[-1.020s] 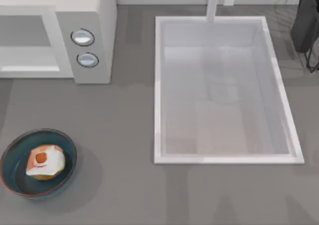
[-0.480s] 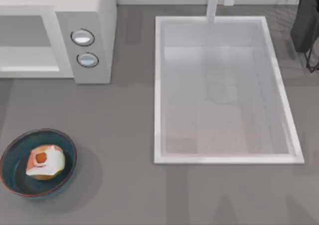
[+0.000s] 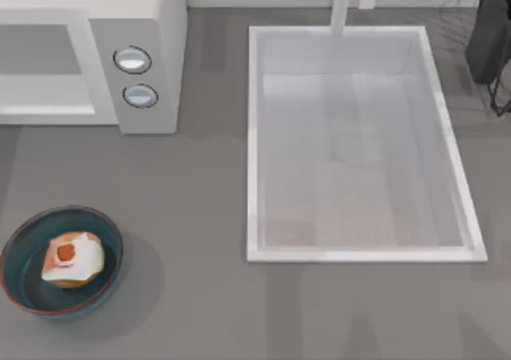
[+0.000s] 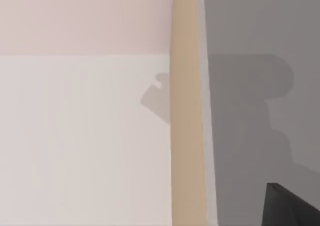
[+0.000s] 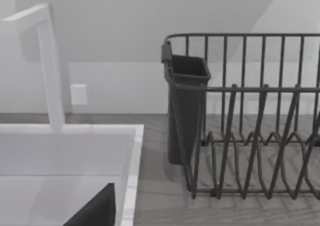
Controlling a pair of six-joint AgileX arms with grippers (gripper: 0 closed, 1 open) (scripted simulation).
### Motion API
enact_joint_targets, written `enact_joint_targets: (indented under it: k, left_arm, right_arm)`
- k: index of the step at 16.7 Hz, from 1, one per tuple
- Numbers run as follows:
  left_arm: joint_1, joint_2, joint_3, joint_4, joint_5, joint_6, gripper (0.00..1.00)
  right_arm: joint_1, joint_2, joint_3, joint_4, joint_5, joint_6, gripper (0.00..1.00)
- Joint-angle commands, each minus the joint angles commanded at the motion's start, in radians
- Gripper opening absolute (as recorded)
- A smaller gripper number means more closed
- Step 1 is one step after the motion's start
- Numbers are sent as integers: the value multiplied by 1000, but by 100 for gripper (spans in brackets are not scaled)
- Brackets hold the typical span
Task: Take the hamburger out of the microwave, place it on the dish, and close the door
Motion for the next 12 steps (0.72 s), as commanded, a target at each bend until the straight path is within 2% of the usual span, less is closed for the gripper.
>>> enact_joint_targets:
  k: [3, 8, 12]
  left_arm:
    - [-40, -67, -70, 37, -20, -43, 0]
    - [-147, -253, -310, 141, -74, -160, 0]
    - [-182, -310, -370, 176, -91, -199, 0]
  right_arm:
    - [0, 0, 0, 0, 0, 0, 100]
    - [0, 0, 0, 0, 0, 0, 100]
    - [0, 0, 0, 0, 0, 0, 100]
